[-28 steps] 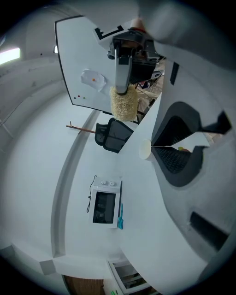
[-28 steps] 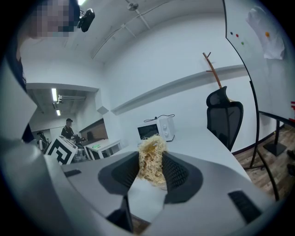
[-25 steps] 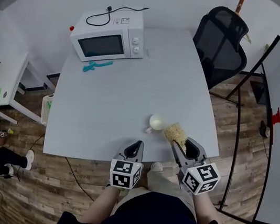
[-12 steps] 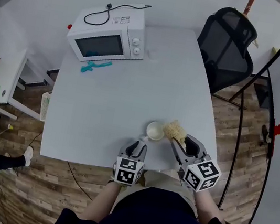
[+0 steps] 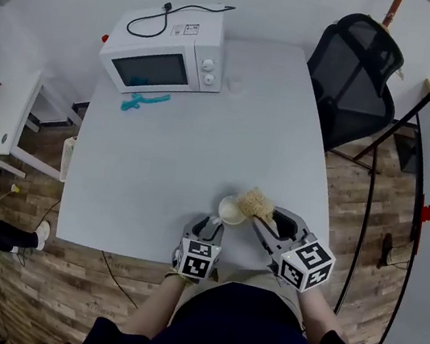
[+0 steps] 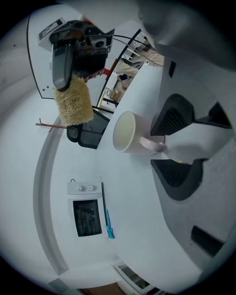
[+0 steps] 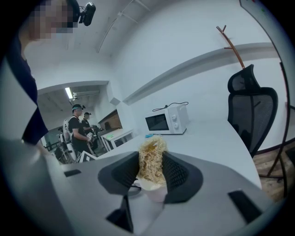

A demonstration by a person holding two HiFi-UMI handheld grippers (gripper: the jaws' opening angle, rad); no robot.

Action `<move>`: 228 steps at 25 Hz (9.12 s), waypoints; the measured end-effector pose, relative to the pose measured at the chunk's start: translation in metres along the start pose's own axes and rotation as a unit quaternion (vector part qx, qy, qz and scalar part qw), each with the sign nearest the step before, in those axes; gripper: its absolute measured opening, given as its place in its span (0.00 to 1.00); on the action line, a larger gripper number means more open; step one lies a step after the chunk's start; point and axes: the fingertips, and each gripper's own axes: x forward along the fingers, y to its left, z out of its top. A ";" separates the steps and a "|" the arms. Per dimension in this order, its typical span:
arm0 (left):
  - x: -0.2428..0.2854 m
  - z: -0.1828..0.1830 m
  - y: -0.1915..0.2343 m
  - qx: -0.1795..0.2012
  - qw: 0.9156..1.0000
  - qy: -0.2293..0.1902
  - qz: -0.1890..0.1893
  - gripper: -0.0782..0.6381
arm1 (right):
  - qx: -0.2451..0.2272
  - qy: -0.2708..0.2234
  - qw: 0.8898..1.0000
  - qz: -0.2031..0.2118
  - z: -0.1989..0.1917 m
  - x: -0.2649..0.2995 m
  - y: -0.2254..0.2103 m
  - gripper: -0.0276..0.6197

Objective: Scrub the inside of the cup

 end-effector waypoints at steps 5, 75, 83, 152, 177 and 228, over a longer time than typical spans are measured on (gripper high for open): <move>0.010 0.001 0.007 -0.004 1.000 0.006 0.019 0.27 | -0.020 0.048 0.998 0.044 -0.011 0.010 -0.003 0.29; 0.031 0.028 0.038 0.086 0.996 0.013 -0.014 0.18 | -0.449 0.443 0.728 0.269 -0.102 0.104 0.021 0.29; 0.030 0.036 0.036 0.096 0.995 0.000 0.008 0.18 | -0.365 0.439 0.786 0.239 -0.103 0.099 0.022 0.29; 0.014 0.043 0.027 0.125 0.990 -0.045 0.037 0.17 | -0.286 0.428 0.820 0.249 -0.117 0.081 0.034 0.28; 0.028 0.040 0.021 0.151 0.988 -0.018 -0.006 0.17 | -0.844 0.264 0.285 0.369 -0.134 0.067 0.016 0.28; 0.047 0.036 0.052 0.002 0.999 -0.038 0.013 0.16 | -0.662 0.326 0.627 0.251 -0.089 0.009 0.066 0.28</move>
